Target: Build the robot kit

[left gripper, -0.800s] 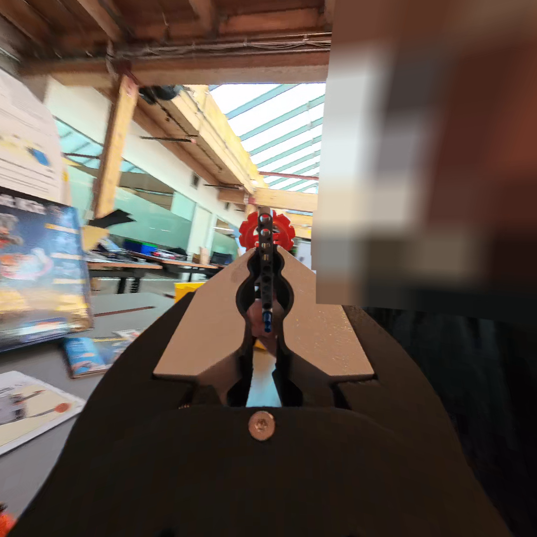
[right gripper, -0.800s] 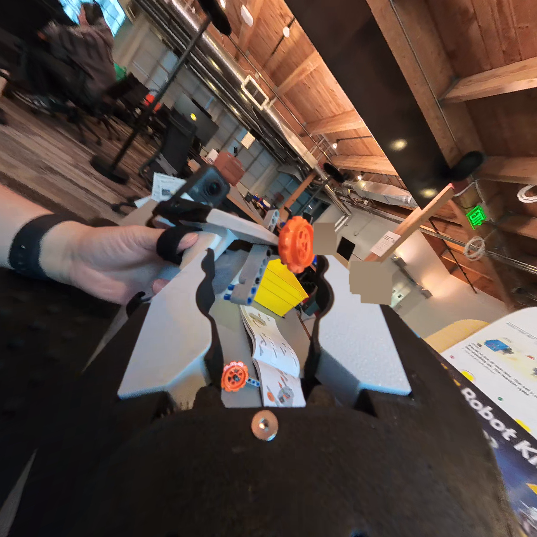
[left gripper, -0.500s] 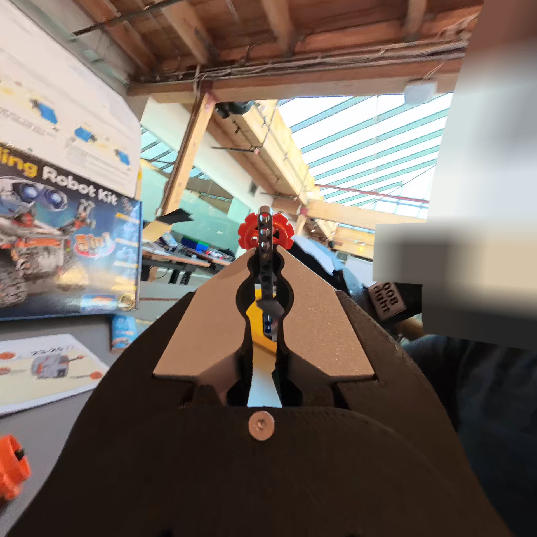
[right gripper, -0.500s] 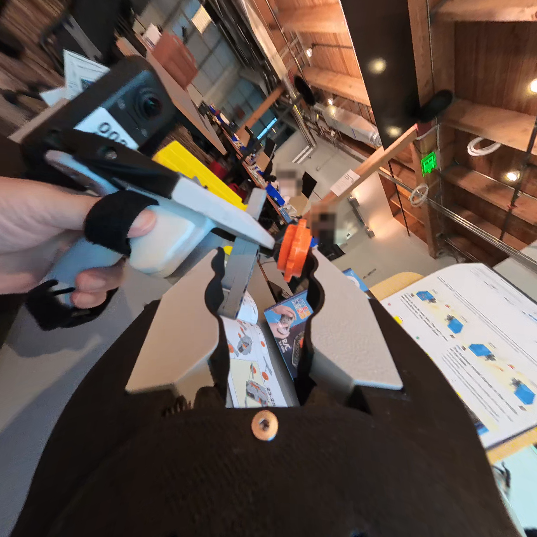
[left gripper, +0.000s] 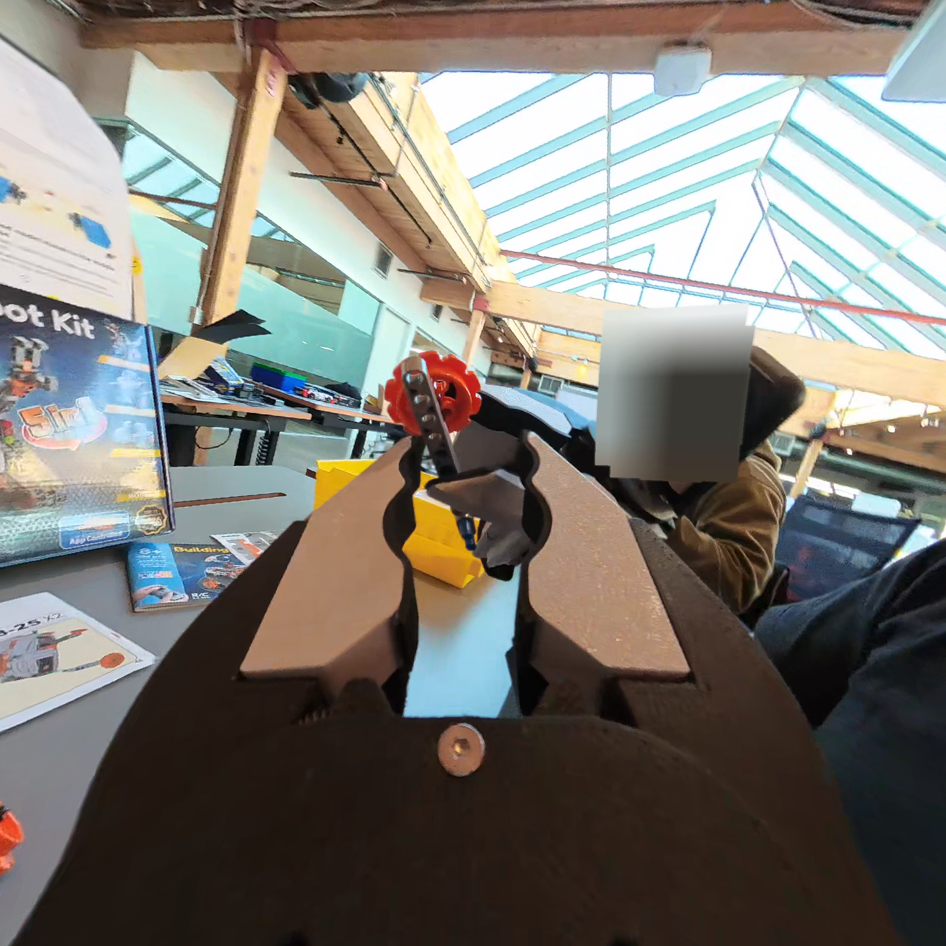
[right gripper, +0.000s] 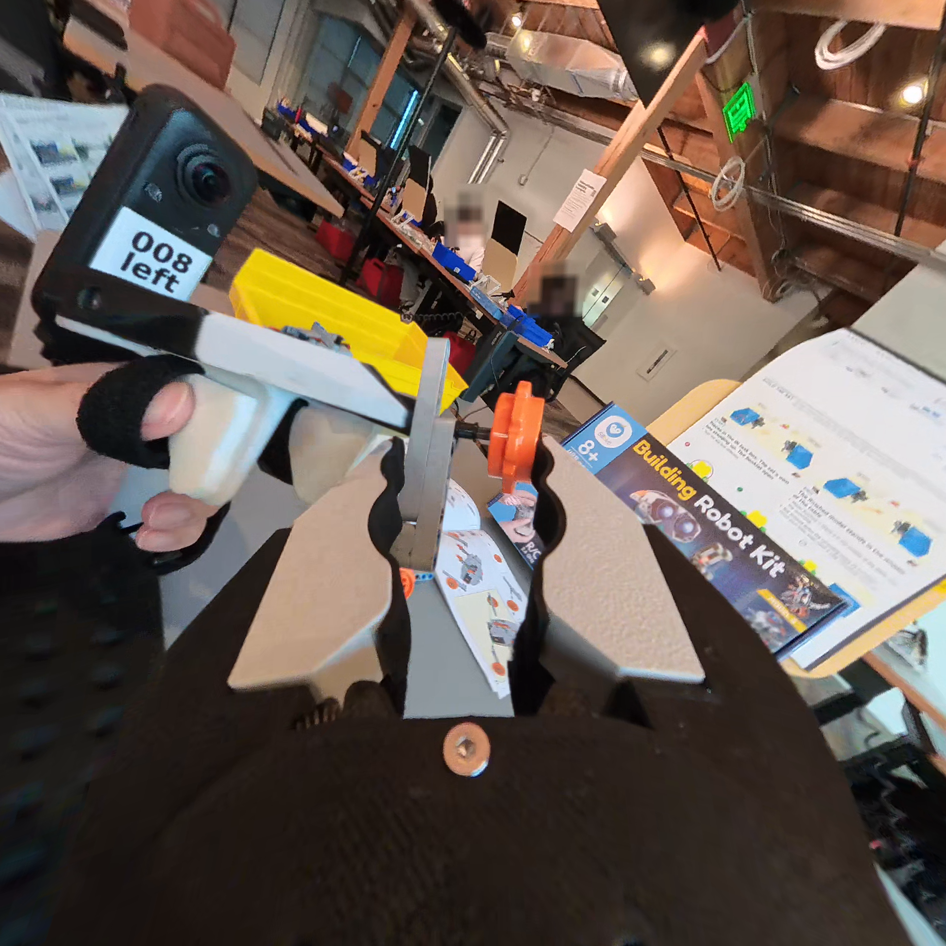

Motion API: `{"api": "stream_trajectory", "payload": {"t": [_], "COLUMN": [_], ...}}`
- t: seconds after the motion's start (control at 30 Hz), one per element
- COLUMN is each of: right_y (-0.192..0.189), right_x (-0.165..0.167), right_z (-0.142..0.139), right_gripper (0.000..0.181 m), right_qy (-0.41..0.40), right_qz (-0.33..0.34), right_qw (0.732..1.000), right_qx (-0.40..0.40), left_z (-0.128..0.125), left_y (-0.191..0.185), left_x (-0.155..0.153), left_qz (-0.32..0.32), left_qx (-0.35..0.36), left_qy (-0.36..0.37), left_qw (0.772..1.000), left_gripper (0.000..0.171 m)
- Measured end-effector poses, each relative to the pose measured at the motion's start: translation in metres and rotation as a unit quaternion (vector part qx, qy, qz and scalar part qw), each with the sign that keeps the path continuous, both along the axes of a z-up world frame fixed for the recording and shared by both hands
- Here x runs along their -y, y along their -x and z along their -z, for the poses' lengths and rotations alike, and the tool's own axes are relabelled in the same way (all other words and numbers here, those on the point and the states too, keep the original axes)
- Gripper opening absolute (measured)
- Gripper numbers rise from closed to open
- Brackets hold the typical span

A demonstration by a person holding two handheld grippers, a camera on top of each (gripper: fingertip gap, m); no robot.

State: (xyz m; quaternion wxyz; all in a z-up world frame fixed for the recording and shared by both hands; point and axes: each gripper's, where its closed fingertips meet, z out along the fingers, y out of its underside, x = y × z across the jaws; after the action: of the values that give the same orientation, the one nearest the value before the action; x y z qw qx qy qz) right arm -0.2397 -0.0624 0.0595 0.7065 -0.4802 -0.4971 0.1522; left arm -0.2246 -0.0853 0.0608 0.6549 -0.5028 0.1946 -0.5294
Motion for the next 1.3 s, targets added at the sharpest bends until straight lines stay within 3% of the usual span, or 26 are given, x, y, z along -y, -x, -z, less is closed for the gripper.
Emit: {"api": "stream_trajectory", "payload": {"t": [0.1,0.17,0.23,0.33,0.53,0.7,0.9,1.1,1.3], "right_y": [-0.006,-0.014,-0.014,-0.013,-0.02,-0.022,-0.02,-0.01,-0.015], "right_x": [0.008,0.004,0.008,0.006,-0.004,-0.025,-0.052,-0.062,-0.061], "right_z": [-0.005,-0.003,0.01,0.036,0.065,0.079,0.093,0.111,0.119], "right_gripper": [0.049,0.049,0.049,0.049,0.049,0.049,0.051,0.057,0.05], "right_qy": [0.004,-0.041,-0.087,-0.093,-0.089,-0.038,-0.052,-0.083,-0.064], "right_qz": [0.0,0.047,0.058,0.072,0.094,0.089,0.158,0.225,0.228], "right_qw": [1.0,0.998,0.991,0.985,0.983,0.991,0.983,0.961,0.962], "right_qx": [-0.013,0.021,0.078,0.124,0.132,0.089,0.08,0.138,0.134], "left_z": [-0.006,-0.006,0.0,0.015,0.071,0.087,0.097,0.114,0.124], "left_y": [0.009,0.012,0.011,0.0,-0.031,-0.033,-0.025,-0.017,-0.021], "left_x": [0.008,0.01,0.009,0.004,-0.011,-0.029,-0.058,-0.062,-0.059], "left_qz": [0.026,0.057,0.094,0.17,0.296,0.348,0.321,0.283,0.257], "left_qx": [-0.033,-0.073,-0.116,-0.15,-0.258,-0.3,-0.222,-0.24,-0.295], "left_qy": [-0.021,-0.022,-0.004,0.045,0.157,0.187,0.237,0.239,0.175], "left_qw": [0.999,0.995,0.989,0.973,0.906,0.868,0.89,0.898,0.904], "left_gripper": [0.047,0.048,0.048,0.046,0.006,0.006,0.005,0.005,0.005]}}
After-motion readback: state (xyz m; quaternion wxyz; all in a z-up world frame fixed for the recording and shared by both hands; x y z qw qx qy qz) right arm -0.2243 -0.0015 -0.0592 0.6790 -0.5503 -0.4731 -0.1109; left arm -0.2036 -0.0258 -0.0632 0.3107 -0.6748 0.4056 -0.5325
